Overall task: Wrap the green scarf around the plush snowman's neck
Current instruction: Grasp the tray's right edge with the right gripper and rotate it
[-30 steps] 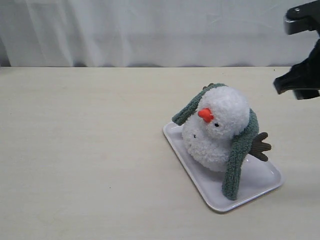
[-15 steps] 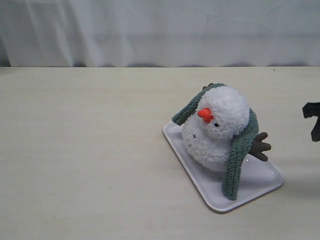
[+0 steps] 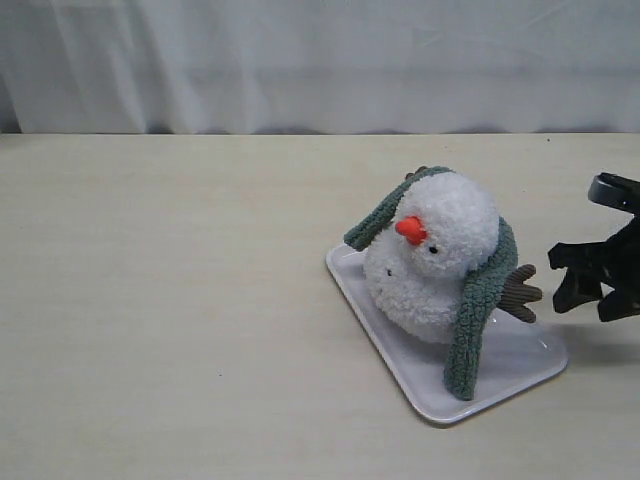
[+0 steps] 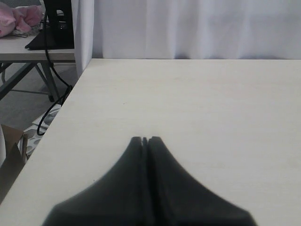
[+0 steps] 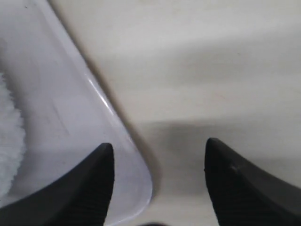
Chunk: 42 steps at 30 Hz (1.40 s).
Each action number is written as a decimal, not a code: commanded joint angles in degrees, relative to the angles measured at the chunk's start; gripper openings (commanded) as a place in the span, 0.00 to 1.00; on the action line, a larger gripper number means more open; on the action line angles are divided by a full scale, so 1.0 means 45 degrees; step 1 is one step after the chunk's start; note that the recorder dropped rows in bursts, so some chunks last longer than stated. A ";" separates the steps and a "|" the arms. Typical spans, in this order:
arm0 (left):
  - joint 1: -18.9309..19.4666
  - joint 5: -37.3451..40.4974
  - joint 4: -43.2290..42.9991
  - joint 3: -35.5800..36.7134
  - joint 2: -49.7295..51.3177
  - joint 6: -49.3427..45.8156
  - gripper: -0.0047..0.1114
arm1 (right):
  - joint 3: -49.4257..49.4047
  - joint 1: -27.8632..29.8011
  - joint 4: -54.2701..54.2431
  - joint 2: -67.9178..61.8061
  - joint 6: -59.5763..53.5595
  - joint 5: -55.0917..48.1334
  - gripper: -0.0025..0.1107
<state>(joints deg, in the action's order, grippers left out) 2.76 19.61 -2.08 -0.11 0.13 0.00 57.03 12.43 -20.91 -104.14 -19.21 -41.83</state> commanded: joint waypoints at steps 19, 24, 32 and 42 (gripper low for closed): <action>-0.0057 -0.0147 -0.0035 0.0026 -0.0029 0.0000 0.04 | -0.0015 -0.0739 -0.2185 -0.1620 -0.4665 0.1419 0.45; -0.0057 -0.0147 -0.0035 0.0026 -0.0029 0.0000 0.04 | -0.0015 -0.1301 -0.1691 -0.1671 -0.4559 0.2224 0.45; -0.0057 -0.0147 -0.0035 0.0026 -0.0029 0.0000 0.04 | -0.0015 -0.1304 -0.1691 -0.1671 -0.4900 0.2632 0.20; -0.0057 -0.0147 -0.0035 0.0026 -0.0029 0.0000 0.04 | -0.0015 -0.1304 -0.2013 -0.1671 -0.6319 0.3374 0.06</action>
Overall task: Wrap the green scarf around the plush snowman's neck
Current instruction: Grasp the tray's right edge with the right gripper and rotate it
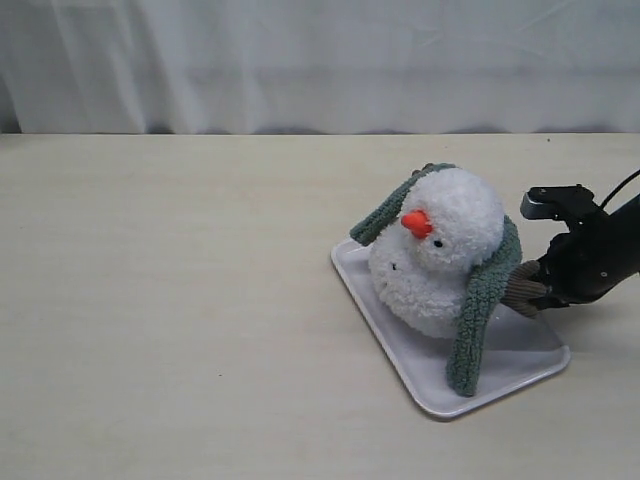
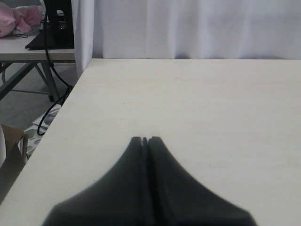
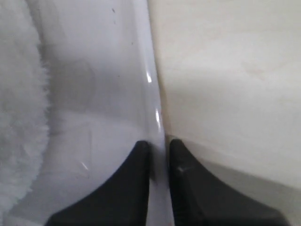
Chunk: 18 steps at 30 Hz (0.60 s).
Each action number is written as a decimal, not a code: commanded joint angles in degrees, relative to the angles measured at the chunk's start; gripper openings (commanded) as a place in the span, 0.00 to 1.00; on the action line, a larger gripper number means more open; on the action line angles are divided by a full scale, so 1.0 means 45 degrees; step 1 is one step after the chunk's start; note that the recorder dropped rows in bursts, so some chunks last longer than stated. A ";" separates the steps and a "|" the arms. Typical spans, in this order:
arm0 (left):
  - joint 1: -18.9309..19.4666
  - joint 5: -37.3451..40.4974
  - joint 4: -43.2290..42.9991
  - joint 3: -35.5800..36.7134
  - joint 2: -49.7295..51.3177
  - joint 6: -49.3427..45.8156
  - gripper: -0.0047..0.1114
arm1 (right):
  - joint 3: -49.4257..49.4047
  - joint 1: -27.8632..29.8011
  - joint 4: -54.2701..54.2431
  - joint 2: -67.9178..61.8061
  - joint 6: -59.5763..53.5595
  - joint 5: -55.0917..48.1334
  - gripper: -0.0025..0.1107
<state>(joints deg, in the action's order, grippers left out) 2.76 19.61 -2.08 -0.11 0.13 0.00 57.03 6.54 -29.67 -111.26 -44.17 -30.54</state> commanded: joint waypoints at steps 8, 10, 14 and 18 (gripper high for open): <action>-0.0057 -0.0147 -0.0035 0.0026 -0.0029 0.0000 0.04 | -0.0015 0.0006 -0.2932 -0.0089 -0.6175 0.1153 0.06; -0.0057 -0.0147 -0.0035 0.0026 -0.0029 0.0000 0.04 | -0.0015 0.0006 -0.3578 -0.0089 -0.7537 0.1153 0.06; -0.0057 -0.0147 -0.0035 0.0026 -0.0029 0.0000 0.04 | -0.0015 0.0006 -0.4775 -0.0089 -1.0153 0.1153 0.06; -0.0057 -0.0147 -0.0035 0.0026 -0.0029 0.0000 0.04 | 0.0098 0.0006 -0.5895 -0.0187 -1.1768 0.1153 0.06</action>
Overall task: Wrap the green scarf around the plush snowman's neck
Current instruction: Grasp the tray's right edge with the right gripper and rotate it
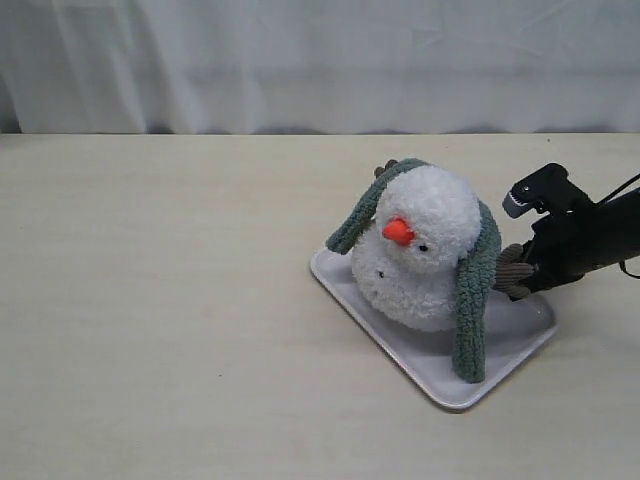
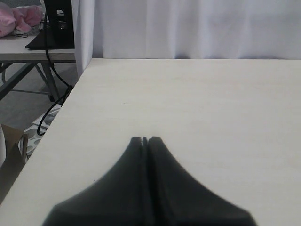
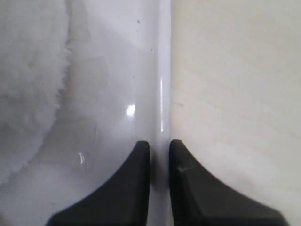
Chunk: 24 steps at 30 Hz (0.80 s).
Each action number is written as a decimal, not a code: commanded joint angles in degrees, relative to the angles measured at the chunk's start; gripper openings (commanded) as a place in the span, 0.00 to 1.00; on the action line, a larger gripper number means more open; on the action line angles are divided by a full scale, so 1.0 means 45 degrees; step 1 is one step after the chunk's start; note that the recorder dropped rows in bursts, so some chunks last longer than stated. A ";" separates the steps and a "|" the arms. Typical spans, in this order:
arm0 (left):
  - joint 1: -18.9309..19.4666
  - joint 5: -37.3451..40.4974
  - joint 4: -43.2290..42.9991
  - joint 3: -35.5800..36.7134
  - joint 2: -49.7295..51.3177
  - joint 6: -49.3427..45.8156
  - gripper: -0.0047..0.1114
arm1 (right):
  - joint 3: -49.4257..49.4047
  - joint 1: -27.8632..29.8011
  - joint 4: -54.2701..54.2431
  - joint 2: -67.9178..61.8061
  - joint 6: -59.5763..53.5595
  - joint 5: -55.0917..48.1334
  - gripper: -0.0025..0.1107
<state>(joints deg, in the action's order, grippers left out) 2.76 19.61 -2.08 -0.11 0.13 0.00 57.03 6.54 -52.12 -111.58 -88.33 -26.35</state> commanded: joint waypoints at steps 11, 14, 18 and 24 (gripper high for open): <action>-0.0057 -0.0147 -0.0035 0.0026 -0.0029 0.0000 0.04 | 0.1449 -0.0012 -0.1220 -0.1001 -0.2302 -0.0446 0.06; -0.0057 -0.0147 -0.0035 0.0026 -0.0029 0.0000 0.04 | 0.1634 -0.0156 -0.1220 -0.1055 -0.3125 -0.0481 0.06; -0.0057 -0.0147 -0.0035 0.0026 -0.0029 0.0000 0.04 | 0.1869 -0.0486 -0.1271 -0.1055 -0.3736 -0.0458 0.06; -0.0057 -0.0147 -0.0035 0.0026 -0.0029 0.0000 0.04 | 0.2542 -0.1433 -0.1244 -0.1417 -0.4413 -0.0448 0.06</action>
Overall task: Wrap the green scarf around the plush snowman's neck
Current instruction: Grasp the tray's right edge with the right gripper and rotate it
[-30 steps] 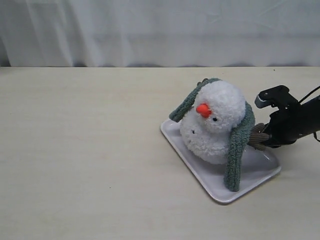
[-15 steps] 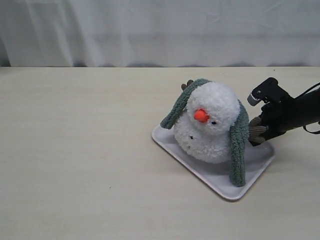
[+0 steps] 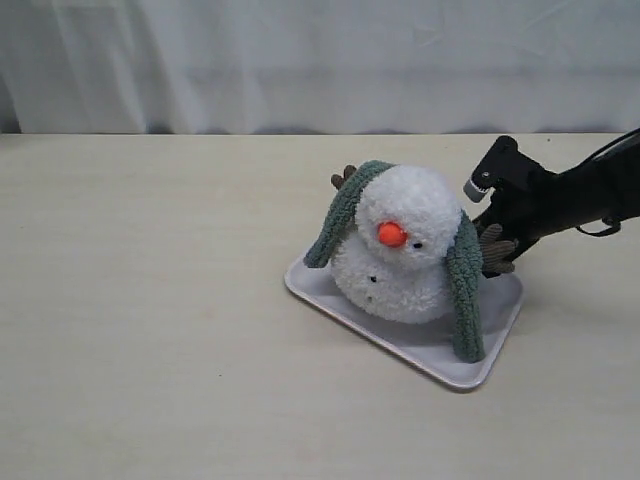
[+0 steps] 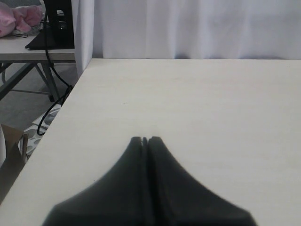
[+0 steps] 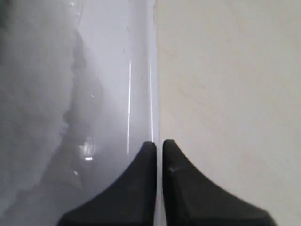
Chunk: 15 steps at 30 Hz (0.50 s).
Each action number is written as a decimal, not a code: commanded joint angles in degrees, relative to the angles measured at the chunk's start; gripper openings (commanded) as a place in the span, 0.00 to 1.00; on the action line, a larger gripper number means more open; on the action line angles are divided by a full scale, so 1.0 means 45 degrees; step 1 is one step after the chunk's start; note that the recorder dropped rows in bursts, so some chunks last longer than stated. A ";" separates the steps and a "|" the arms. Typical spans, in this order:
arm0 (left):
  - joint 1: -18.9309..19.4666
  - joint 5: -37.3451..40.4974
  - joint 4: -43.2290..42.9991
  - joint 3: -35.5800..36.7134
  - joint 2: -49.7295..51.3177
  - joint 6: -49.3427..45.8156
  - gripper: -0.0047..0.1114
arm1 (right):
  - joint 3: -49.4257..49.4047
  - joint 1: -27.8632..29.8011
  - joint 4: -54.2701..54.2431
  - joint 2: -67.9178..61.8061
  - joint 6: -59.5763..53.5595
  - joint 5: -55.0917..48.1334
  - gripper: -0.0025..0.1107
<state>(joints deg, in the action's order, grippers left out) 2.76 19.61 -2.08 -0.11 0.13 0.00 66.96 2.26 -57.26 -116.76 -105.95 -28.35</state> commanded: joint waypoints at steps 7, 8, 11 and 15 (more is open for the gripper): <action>-0.0057 -0.0147 -0.0035 0.0026 -0.0029 0.0000 0.04 | 0.0525 -0.0845 -0.0224 -0.0373 0.1466 0.3515 0.06; -0.0057 -0.0147 -0.0035 0.0026 -0.0029 0.0000 0.04 | 0.0525 -0.0785 -0.0224 -0.0342 0.2069 0.3773 0.06; -0.0057 -0.0147 -0.0035 0.0026 -0.0029 0.0000 0.04 | 0.0525 -0.0369 -0.0224 -0.0207 0.3340 0.3927 0.06; -0.0057 -0.0147 -0.0035 0.0026 -0.0029 0.0000 0.04 | 0.0525 0.0139 -0.0224 -0.0155 0.5607 0.3822 0.06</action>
<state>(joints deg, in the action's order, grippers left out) 2.76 19.61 -2.08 -0.11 0.13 0.00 69.13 1.45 -58.00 -118.32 -87.29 -11.31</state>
